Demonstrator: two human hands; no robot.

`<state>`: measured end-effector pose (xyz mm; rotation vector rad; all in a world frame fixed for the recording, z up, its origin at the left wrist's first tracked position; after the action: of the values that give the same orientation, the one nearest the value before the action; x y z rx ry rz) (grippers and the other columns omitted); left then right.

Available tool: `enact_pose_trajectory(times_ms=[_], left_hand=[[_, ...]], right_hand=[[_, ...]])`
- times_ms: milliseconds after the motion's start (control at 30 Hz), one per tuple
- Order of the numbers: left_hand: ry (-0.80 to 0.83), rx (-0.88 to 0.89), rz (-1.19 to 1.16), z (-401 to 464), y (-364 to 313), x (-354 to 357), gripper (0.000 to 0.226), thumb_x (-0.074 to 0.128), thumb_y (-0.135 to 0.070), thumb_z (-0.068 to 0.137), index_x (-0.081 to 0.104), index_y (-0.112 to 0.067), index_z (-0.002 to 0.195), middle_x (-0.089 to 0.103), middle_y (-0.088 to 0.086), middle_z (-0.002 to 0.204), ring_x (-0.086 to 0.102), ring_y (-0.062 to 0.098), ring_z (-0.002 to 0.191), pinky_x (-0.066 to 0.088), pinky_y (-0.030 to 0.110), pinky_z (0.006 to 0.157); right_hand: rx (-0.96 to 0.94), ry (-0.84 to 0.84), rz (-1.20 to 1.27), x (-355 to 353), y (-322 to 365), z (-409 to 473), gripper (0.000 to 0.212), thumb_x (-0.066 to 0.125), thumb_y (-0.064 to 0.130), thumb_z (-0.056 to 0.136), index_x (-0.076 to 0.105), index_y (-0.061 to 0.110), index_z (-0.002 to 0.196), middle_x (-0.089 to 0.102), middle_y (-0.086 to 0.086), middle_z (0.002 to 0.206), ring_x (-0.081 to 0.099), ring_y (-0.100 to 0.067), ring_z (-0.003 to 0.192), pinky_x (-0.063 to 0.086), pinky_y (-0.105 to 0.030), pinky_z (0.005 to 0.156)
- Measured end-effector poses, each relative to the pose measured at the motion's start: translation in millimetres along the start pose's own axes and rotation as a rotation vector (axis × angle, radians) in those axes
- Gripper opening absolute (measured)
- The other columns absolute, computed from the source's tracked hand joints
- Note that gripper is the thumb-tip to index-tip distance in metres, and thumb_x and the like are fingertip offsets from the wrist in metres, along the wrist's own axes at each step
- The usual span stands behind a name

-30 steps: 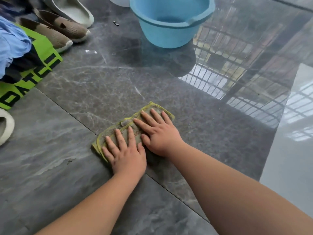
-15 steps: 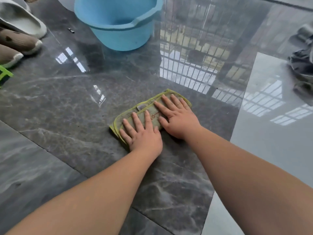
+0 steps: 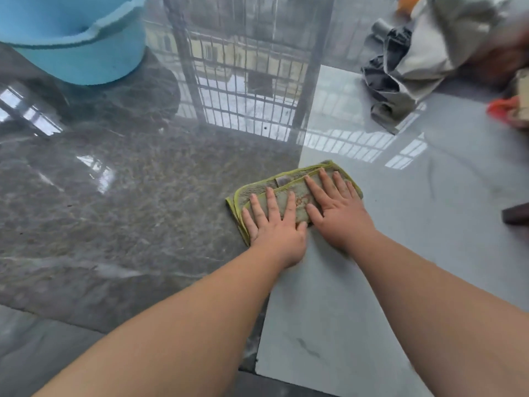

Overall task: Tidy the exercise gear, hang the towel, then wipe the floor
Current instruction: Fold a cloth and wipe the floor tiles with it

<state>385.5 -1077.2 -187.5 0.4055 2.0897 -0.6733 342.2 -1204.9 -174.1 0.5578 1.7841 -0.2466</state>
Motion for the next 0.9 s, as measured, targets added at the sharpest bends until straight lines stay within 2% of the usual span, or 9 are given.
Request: enact_pose_trajectory(times_ms=[233,367,500,667,800,900], left_hand=[[0.118,0.33,0.193,-55.6,-78.2,59.5,0.069,0.018,-0.06,0.096,-0.017,-0.037,0.152,-0.035,0.009,0.155,-0.041,0.042,0.135,-0.026,0.061,0.107],[0.116,0.507,0.322,-92.5,-81.6,78.8,0.069,0.012,-0.066,0.094,-0.016,-0.039,0.151,-0.032,0.007,0.157,-0.039,0.039,0.137,-0.023,0.06,0.109],[0.081,0.662,0.383,-126.0,-56.3,84.4,0.067,0.011,-0.065,0.094,-0.013,-0.041,0.152,-0.025,0.003,0.16,-0.034,0.036,0.141,-0.018,0.059,0.113],[0.017,0.716,0.376,-157.8,8.0,77.1,0.066,0.015,-0.061,0.093,-0.002,-0.043,0.153,-0.012,0.002,0.163,-0.026,0.035,0.145,-0.01,0.058,0.116],[-0.064,0.702,0.347,-177.2,78.0,60.1,0.066,0.03,-0.058,0.092,0.014,-0.04,0.154,0.006,0.005,0.164,-0.01,0.037,0.149,0.002,0.059,0.118],[-0.088,0.649,0.36,-182.9,128.7,47.4,0.065,0.033,-0.057,0.092,0.019,-0.04,0.153,0.012,0.005,0.163,0.0,0.038,0.149,0.01,0.059,0.117]], right_hand=[[0.362,0.001,0.062,27.7,-78.6,-122.6,0.065,0.024,0.054,0.098,-0.008,0.042,0.153,-0.016,0.005,0.164,-0.017,-0.018,0.15,-0.014,-0.038,0.12],[0.582,-0.018,0.094,50.9,-70.5,-191.8,0.067,0.023,0.052,0.098,-0.008,0.035,0.155,-0.018,-0.002,0.163,-0.018,-0.023,0.149,-0.014,-0.042,0.12],[0.742,-0.037,0.1,74.7,-34.8,-234.2,0.069,0.023,0.05,0.098,-0.012,0.029,0.155,-0.016,-0.006,0.164,-0.016,-0.028,0.15,-0.011,-0.046,0.12],[0.787,-0.002,0.167,89.1,39.7,-256.9,0.075,0.026,0.052,0.097,-0.012,0.024,0.155,-0.016,-0.011,0.163,-0.015,-0.032,0.149,-0.011,-0.049,0.12],[0.704,0.027,0.203,98.3,115.9,-255.3,0.082,0.015,0.06,0.087,-0.011,0.022,0.156,-0.016,-0.013,0.163,-0.017,-0.036,0.148,-0.014,-0.051,0.118],[0.612,0.005,0.188,102.6,163.5,-243.9,0.086,0.016,0.064,0.084,-0.005,0.021,0.156,-0.011,-0.015,0.163,-0.016,-0.038,0.148,-0.013,-0.054,0.118]])
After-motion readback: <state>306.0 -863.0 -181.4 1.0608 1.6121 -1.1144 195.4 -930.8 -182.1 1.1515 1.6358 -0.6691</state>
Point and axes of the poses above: each hand's wrist, its own z-axis towards the middle knuckle, its own x-axis out of the palm, y = z × x, the point moved 10 cm from there along z, towards the middle knuckle
